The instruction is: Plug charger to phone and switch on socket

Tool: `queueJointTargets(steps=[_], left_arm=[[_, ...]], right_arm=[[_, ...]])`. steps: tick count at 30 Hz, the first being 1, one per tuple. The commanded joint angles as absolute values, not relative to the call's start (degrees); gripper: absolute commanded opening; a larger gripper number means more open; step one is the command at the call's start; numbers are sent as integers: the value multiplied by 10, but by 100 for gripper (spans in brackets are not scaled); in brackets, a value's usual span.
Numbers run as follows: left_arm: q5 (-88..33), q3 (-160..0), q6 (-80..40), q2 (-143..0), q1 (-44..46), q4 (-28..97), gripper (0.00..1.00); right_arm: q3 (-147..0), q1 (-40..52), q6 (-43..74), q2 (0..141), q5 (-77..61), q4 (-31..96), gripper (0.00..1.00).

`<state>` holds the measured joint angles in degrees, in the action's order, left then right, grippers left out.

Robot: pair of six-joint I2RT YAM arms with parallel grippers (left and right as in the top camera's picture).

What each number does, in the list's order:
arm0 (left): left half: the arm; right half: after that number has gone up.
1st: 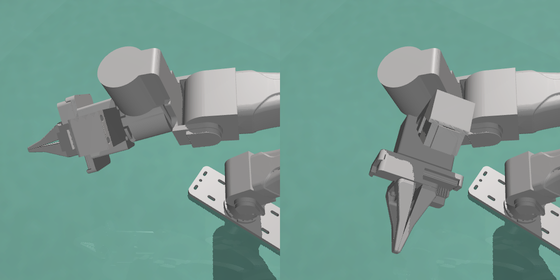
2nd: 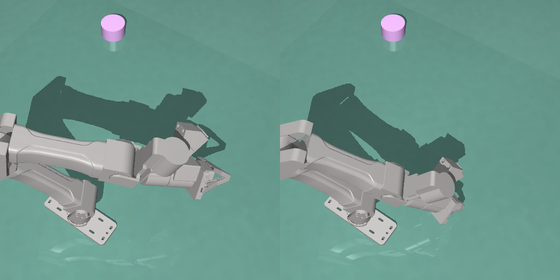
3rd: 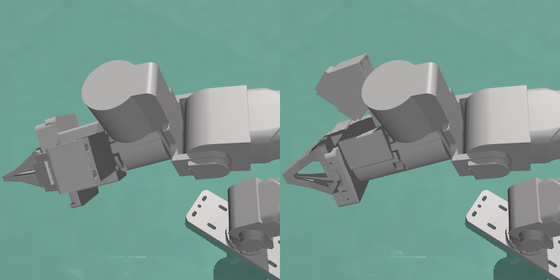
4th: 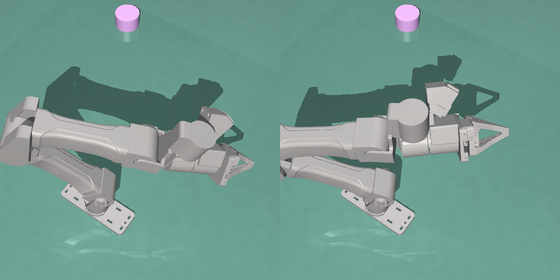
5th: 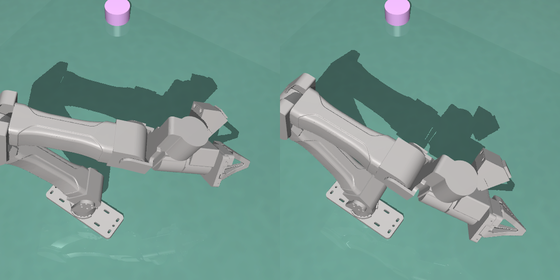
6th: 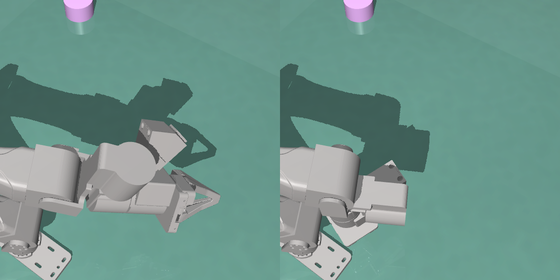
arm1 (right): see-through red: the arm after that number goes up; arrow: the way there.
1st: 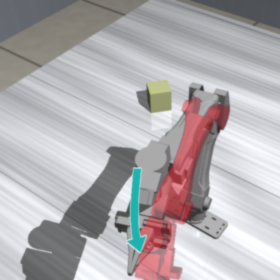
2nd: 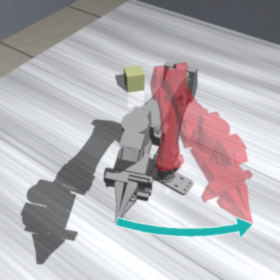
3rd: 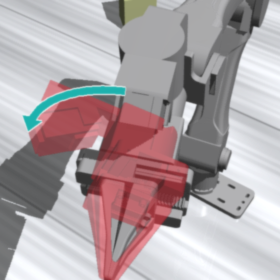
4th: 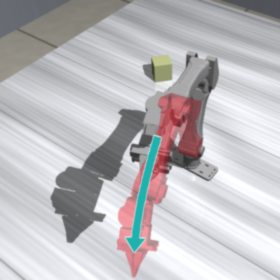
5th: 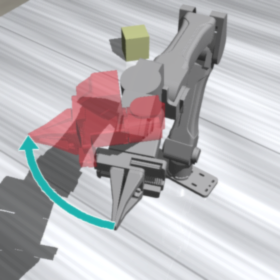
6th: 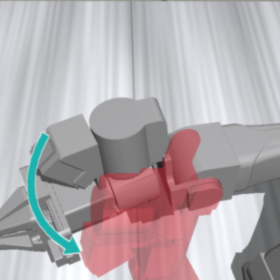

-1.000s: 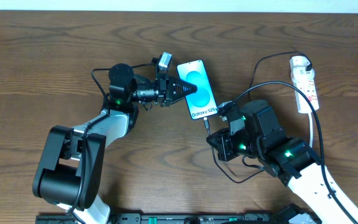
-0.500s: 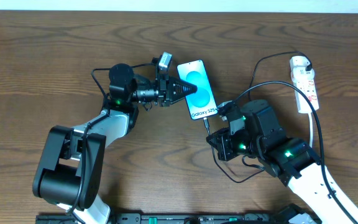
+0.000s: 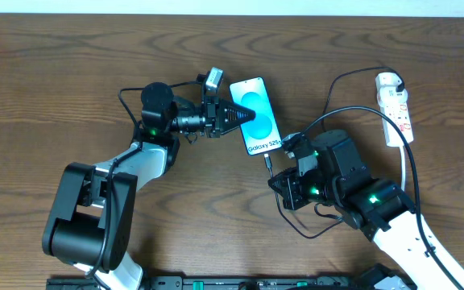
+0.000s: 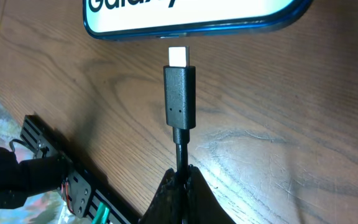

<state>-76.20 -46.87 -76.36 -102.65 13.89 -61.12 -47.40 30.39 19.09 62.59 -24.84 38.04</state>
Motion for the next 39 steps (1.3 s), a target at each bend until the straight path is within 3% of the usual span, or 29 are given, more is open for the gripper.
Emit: queueJointTargets(steps=[1, 39], left_arm=[[-772, -482, -741, -1022, 138, -618, 7], [-776, -482, -746, -1022, 140, -618, 7]], right_arm=[[-477, 307, 197, 617, -256, 381, 1], [-477, 307, 210, 610, -240, 357, 1]])
